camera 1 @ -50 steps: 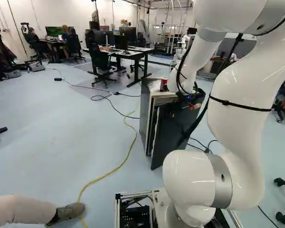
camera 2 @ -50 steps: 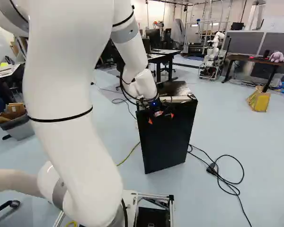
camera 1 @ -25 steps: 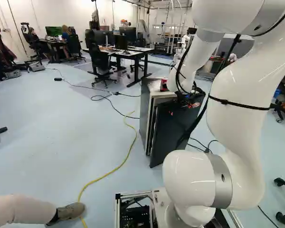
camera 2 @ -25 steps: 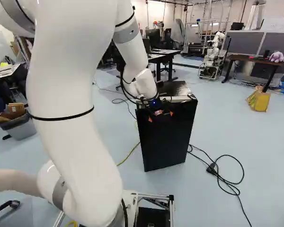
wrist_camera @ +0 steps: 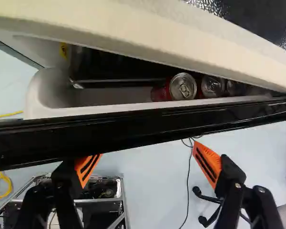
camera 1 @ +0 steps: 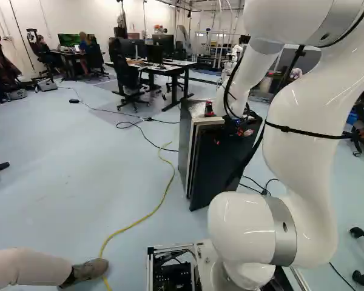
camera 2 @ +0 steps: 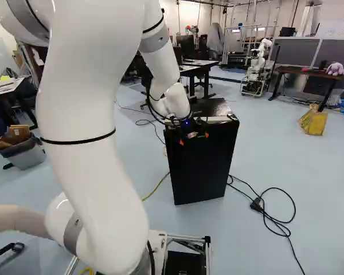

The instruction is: Grab a drink from the fridge

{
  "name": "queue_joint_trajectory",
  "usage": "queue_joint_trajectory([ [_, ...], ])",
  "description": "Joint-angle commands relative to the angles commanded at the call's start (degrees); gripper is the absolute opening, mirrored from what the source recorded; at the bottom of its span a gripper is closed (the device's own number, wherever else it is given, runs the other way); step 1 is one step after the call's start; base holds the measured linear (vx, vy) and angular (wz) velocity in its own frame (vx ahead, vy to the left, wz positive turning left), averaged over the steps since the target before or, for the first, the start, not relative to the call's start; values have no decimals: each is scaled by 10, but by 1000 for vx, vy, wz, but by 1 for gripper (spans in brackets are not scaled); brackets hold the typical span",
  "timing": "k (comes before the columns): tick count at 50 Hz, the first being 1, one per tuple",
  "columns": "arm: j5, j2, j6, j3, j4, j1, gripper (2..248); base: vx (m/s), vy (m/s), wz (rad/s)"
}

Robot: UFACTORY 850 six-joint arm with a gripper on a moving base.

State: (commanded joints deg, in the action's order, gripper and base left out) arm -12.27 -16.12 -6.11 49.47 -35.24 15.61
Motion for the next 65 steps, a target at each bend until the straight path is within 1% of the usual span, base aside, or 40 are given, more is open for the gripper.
queue_joint_trajectory([
  [65,41,-24,0,30,0,-6,247,0,0,0],
])
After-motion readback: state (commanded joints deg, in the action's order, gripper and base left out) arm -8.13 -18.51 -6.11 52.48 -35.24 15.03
